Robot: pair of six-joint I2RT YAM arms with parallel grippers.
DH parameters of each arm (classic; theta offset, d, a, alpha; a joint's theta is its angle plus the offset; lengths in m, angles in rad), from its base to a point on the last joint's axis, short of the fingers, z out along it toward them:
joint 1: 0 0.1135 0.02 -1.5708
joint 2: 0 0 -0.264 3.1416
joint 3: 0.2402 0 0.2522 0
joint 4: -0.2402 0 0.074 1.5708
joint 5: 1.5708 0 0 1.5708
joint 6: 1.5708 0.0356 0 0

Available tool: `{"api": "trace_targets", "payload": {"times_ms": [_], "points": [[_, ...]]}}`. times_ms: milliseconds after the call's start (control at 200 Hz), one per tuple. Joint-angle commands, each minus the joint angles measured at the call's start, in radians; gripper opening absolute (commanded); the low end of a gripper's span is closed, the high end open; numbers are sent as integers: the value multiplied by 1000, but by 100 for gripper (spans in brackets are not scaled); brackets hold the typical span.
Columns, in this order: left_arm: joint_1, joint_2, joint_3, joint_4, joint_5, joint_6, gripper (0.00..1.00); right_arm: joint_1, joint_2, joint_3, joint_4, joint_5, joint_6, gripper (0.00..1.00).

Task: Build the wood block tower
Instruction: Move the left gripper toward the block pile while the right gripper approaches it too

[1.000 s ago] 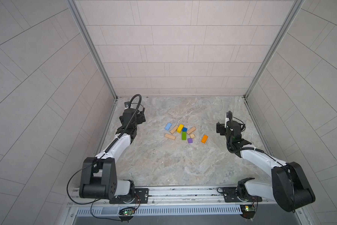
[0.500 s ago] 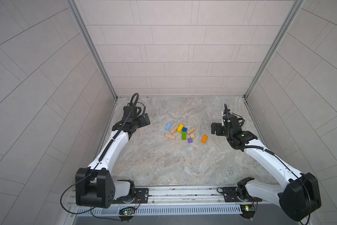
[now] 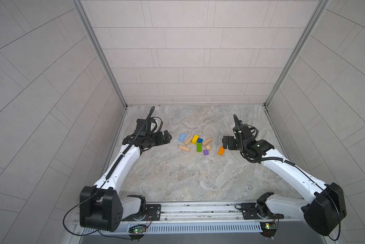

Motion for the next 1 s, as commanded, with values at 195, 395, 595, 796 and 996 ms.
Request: {"api": "trace_targets", "payload": {"times_ms": [195,395,595,796,996], "points": [[-15,-54,-45,-25,46,3,100,49,77,43,-56,-57,-41,98],[-15,-42,-52,-11,81,-12,100,55,182,90,-64,-124,-162,97],[-15,-18,-51,-8,118,-29,100,55,287,170,-71,-187,-244,96],[-30,-27,-48,-3,69,-20,99,55,388,280,-171,-217,-271,95],[-158,-3,-19,-8,-107,-13,99,55,387,262,-167,-244,-208,94]]}}
